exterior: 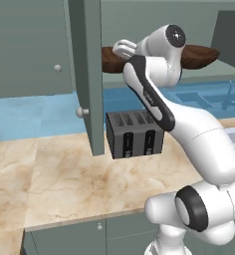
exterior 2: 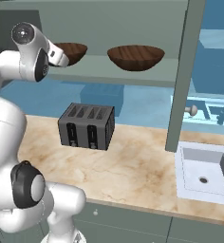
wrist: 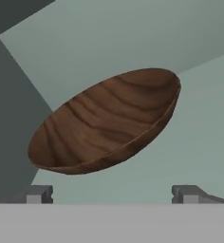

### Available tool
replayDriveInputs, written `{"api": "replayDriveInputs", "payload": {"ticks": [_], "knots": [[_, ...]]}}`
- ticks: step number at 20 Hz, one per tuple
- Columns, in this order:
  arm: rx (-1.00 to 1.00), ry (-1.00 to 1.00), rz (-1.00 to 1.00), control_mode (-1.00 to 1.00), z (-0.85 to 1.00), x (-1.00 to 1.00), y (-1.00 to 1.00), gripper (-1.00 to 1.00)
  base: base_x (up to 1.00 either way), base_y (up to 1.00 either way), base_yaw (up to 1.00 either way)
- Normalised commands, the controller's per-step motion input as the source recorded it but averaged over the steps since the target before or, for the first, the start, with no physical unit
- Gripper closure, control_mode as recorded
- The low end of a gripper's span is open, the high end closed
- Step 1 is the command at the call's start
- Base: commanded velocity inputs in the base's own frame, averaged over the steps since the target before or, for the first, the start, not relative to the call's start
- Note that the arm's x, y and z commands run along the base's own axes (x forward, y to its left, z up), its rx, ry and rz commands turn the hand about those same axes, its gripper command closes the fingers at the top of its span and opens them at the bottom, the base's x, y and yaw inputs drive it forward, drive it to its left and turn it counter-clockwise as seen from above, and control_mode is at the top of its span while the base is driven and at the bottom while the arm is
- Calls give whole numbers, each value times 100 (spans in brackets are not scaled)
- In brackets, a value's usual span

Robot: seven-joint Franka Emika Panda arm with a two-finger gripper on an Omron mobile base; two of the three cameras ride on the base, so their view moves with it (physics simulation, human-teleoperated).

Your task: Pick up the bowls from the cabinet and place each bowl in front of a stool on the dining counter.

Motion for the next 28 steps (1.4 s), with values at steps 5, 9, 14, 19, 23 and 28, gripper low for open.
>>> {"api": "replayDriveInputs", "payload": {"ticks": [5, 9, 14, 19, 23, 28], "knots": [[0, 0, 0, -100, -8, 35, 2, -100, 0, 0, 0], [0, 0, 0, -100, -14, 23, 0, -100, 0, 0, 0], [0, 0, 0, -100, -12, 18, 0, -100, 0, 0, 0], [0, 3, 0, -100, -2, 24, 4, -100, 0, 0, 0], [0, 6, -2, -100, 0, 27, 8, -100, 0, 0, 0], [0, 8, -3, -100, 0, 25, 9, -100, 0, 0, 0]]}}
